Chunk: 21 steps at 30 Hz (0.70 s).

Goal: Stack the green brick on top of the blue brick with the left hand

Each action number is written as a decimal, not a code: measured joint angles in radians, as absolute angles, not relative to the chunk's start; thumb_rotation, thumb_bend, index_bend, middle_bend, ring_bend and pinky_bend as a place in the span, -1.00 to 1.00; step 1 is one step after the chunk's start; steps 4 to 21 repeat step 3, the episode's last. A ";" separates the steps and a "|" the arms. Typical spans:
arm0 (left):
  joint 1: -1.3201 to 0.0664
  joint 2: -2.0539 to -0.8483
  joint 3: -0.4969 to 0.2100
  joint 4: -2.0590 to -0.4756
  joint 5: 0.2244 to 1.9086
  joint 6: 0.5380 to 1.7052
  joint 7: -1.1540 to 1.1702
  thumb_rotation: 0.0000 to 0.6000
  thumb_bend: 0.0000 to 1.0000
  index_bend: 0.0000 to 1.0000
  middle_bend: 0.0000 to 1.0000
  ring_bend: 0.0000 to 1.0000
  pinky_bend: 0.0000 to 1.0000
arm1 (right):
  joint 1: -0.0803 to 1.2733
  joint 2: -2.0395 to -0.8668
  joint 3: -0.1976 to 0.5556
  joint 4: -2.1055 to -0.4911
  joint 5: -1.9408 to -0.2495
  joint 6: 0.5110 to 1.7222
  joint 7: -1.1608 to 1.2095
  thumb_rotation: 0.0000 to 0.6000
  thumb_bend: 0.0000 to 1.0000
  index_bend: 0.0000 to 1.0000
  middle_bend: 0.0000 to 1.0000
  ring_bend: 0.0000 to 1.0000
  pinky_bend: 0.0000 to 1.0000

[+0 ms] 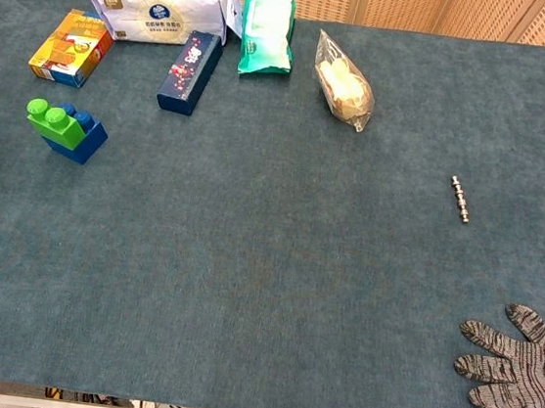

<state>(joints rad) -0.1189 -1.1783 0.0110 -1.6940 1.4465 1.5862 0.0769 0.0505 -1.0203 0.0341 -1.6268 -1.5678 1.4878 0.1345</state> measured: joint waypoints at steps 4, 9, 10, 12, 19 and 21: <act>-0.114 -1.180 0.008 -1.692 1.457 1.587 0.077 1.00 -0.41 -0.44 -0.34 -0.39 -0.50 | 0.053 -1.021 0.034 -1.628 -1.571 1.488 0.134 1.00 -0.53 -0.22 -0.07 -0.42 -0.45; -0.114 -1.180 0.008 -1.692 1.457 1.587 0.077 1.00 -0.41 -0.44 -0.34 -0.39 -0.50 | 0.053 -1.021 0.034 -1.628 -1.571 1.488 0.134 1.00 -0.53 -0.22 -0.07 -0.42 -0.45; -0.114 -1.180 0.008 -1.692 1.457 1.587 0.077 1.00 -0.41 -0.44 -0.34 -0.39 -0.50 | 0.053 -1.021 0.034 -1.628 -1.571 1.488 0.134 1.00 -0.53 -0.22 -0.07 -0.42 -0.45; -0.114 -1.180 0.008 -1.692 1.457 1.587 0.077 1.00 -0.41 -0.44 -0.34 -0.39 -0.50 | 0.053 -1.021 0.034 -1.628 -1.571 1.488 0.134 1.00 -0.53 -0.22 -0.07 -0.42 -0.45; -0.114 -1.180 0.008 -1.692 1.457 1.587 0.077 1.00 -0.41 -0.44 -0.34 -0.39 -0.50 | 0.053 -1.021 0.034 -1.628 -1.571 1.488 0.134 1.00 -0.53 -0.22 -0.07 -0.42 -0.45; -0.114 -1.180 0.008 -1.692 1.457 1.587 0.077 1.00 -0.41 -0.44 -0.34 -0.39 -0.50 | 0.053 -1.021 0.034 -1.628 -1.571 1.488 0.134 1.00 -0.53 -0.22 -0.07 -0.42 -0.45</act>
